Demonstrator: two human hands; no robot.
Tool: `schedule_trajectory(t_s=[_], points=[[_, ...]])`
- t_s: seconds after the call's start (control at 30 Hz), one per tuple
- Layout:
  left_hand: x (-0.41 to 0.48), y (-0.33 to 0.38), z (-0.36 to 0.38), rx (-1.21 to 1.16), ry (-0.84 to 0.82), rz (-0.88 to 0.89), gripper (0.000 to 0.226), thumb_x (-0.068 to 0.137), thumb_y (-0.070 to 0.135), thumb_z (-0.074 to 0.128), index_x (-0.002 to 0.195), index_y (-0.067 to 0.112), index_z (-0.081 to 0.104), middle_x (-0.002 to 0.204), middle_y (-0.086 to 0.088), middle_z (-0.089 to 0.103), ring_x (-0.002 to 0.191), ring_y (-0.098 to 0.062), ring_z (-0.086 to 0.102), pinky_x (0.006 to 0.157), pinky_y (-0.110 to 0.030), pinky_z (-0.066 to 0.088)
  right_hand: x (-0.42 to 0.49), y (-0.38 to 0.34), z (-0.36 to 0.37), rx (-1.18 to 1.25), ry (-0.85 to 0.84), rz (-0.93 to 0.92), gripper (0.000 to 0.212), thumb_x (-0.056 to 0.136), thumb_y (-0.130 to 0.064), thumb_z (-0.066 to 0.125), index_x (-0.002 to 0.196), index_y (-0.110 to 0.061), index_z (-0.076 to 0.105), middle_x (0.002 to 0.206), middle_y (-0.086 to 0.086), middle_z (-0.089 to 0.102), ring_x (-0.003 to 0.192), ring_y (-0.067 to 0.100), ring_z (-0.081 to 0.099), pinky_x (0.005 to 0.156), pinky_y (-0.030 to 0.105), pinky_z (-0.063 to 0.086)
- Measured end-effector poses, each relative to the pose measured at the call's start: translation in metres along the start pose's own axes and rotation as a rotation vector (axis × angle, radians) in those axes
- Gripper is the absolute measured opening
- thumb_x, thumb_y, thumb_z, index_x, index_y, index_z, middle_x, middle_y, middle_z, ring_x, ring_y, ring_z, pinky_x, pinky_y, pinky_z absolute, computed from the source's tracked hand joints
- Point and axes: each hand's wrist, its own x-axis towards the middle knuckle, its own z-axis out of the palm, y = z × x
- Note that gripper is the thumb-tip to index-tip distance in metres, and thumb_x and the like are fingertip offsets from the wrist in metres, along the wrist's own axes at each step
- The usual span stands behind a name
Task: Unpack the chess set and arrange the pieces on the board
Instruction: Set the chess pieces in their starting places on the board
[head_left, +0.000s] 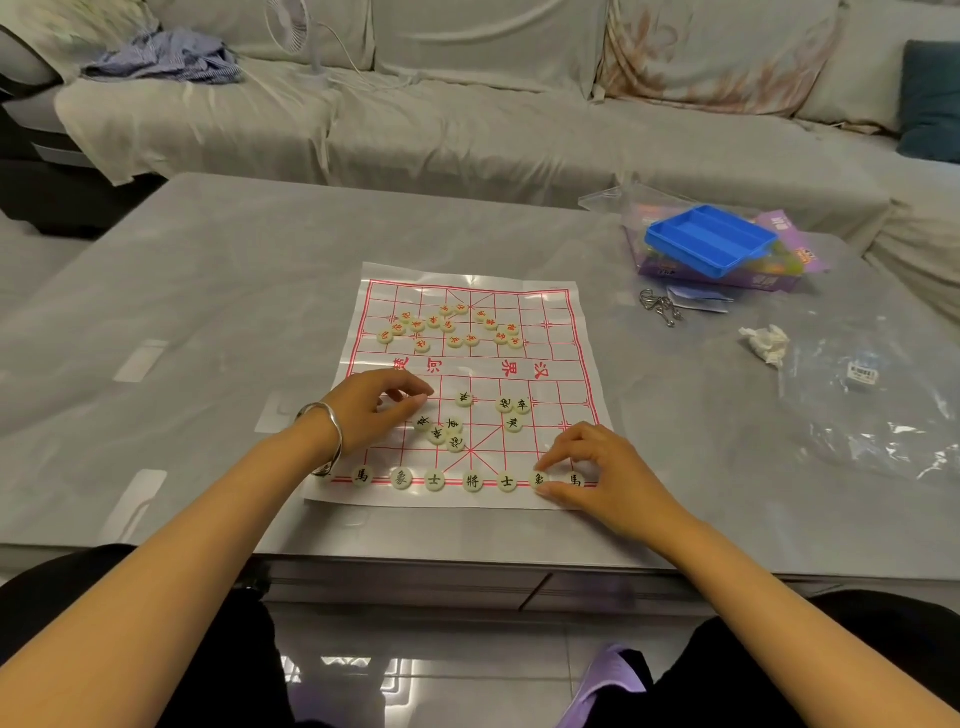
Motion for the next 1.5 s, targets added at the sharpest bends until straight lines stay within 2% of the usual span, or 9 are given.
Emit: schedule_trajectory(t_s=[0.37,0.5,0.73,0.9,1.07,1.2,1.27,1.37,1.5], points=[[0.004,-0.004,-0.008,0.051,-0.087,-0.063,0.028,0.094,0.033,0.047,0.114,0.021,0.063,0.104,0.003,0.062,0.092,-0.014,0.054,0.078,-0.023,0.041,0.024,-0.02,-0.005,0.029,0.076,-0.002,0.029,0.086,-0.043,0.058,0.114,-0.035,0.06,0.12,-0.018,0.048,0.114,0.003,0.043,0.104,0.033,0.039],[0.004,-0.005,-0.008,0.055,-0.116,-0.07,0.026,0.092,0.03,0.051,0.113,0.022,0.065,0.11,0.003,0.063,0.093,-0.013,0.053,0.081,-0.023,0.044,0.032,-0.029,0.002,-0.067,-0.07,-0.03,0.044,0.094,-0.046,0.038,0.136,-0.035,0.043,0.149,-0.017,0.029,0.14,0.002,0.016,0.117,0.035,0.013],[0.002,-0.006,-0.011,0.057,-0.138,-0.047,0.023,0.091,0.026,0.054,0.11,0.022,0.066,0.11,0.003,0.063,0.092,-0.011,0.052,0.077,-0.018,0.042,0.04,-0.046,0.018,-0.2,-0.21,-0.155,0.05,0.088,-0.058,0.018,0.136,-0.051,0.029,0.144,-0.033,-0.003,0.131,-0.01,-0.017,0.108,0.026,-0.013],[0.001,-0.007,-0.009,0.056,-0.131,-0.045,0.023,0.091,0.029,0.054,0.11,0.024,0.065,0.107,0.005,0.063,0.089,-0.009,0.053,0.077,-0.019,0.045,0.05,-0.043,0.027,-0.311,-0.233,-0.167,0.049,0.092,-0.056,0.012,0.141,-0.051,0.017,0.154,-0.021,-0.015,0.13,-0.005,-0.031,0.109,0.03,-0.021],[-0.001,-0.006,-0.008,0.05,-0.114,-0.045,0.027,0.092,0.033,0.051,0.116,0.026,0.061,0.104,0.005,0.06,0.09,-0.01,0.052,0.079,-0.019,0.045,0.049,-0.038,0.015,-0.352,-0.158,-0.169,0.045,0.095,-0.054,0.019,0.136,-0.047,0.035,0.155,-0.017,0.012,0.143,0.005,-0.007,0.111,0.031,-0.018],[-0.002,-0.003,-0.005,0.049,-0.097,-0.051,0.031,0.092,0.034,0.049,0.122,0.027,0.054,0.1,0.008,0.055,0.089,-0.009,0.052,0.079,-0.018,0.045,0.051,-0.039,0.012,-0.289,0.035,-0.143,0.032,0.091,-0.046,0.05,0.12,-0.036,0.061,0.135,-0.012,0.047,0.132,0.009,0.03,0.118,0.034,0.007],[-0.002,-0.001,-0.004,0.046,-0.089,-0.047,0.031,0.093,0.032,0.049,0.123,0.027,0.053,0.1,0.008,0.055,0.089,-0.009,0.052,0.079,-0.018,0.045,0.056,-0.043,0.017,-0.294,0.108,-0.101,0.035,0.084,-0.048,0.06,0.115,-0.033,0.065,0.126,-0.01,0.051,0.122,0.011,0.035,0.111,0.032,0.02],[-0.002,0.001,-0.002,0.046,-0.082,-0.041,0.031,0.093,0.029,0.05,0.124,0.027,0.052,0.104,0.006,0.056,0.089,-0.01,0.051,0.081,-0.021,0.047,0.061,-0.044,0.023,-0.326,0.137,-0.044,0.038,0.078,-0.053,0.064,0.109,-0.032,0.068,0.117,-0.009,0.051,0.114,0.011,0.038,0.105,0.03,0.023],[-0.002,0.006,0.0,0.012,-0.035,-0.005,0.032,0.093,0.026,0.051,0.125,0.027,0.051,0.108,0.006,0.055,0.093,-0.01,0.051,0.083,-0.021,0.047,0.055,-0.042,0.015,-0.129,0.142,-0.027,0.03,0.079,-0.04,0.069,0.106,-0.027,0.07,0.108,-0.01,0.058,0.101,0.006,0.044,0.094,0.023,0.033]])
